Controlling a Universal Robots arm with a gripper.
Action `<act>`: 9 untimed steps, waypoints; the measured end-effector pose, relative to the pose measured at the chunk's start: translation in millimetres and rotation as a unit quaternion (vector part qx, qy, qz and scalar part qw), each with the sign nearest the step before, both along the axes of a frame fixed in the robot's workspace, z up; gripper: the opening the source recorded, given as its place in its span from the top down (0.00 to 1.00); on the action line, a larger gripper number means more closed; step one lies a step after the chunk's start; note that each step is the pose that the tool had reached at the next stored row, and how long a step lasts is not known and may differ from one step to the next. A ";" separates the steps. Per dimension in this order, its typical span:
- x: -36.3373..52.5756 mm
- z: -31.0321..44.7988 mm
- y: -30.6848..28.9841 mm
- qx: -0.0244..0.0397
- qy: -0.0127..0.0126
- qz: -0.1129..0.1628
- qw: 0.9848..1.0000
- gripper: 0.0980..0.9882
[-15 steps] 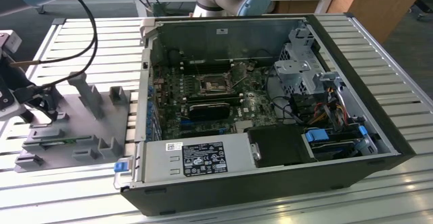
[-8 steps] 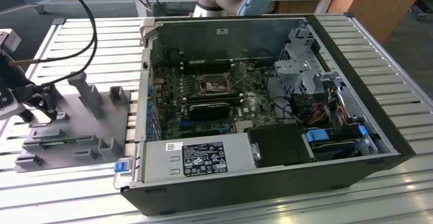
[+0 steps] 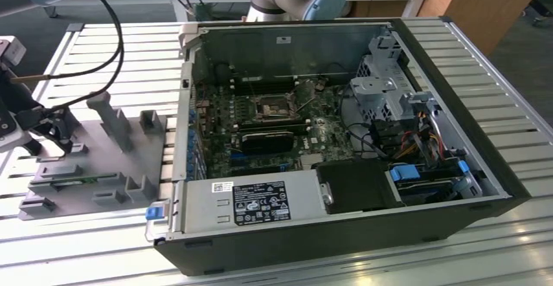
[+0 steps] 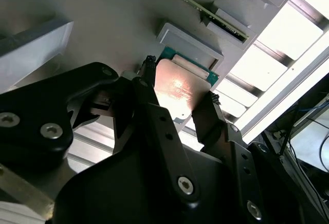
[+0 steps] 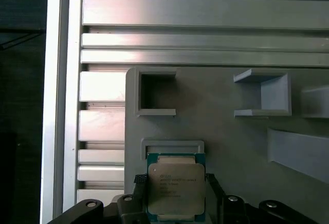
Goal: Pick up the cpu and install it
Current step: 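Pick up the cpu and move it towards the insertion slot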
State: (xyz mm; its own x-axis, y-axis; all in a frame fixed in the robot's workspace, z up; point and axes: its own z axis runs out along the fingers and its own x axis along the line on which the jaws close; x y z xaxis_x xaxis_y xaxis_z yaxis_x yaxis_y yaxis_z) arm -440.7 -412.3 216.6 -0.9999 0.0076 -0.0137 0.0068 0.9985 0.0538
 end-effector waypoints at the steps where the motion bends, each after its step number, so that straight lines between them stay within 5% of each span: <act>1: -0.1 0.2 -0.1 0.000 0.000 0.000 1.000 0.51; 9: -0.1 6.8 0.1 0.000 0.000 0.000 1.000 0.51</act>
State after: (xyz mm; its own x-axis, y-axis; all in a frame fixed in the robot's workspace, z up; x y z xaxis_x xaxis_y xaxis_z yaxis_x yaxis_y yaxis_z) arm -440.9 -412.2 223.4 -0.9999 0.0076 -0.0139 0.0068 0.9985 0.0538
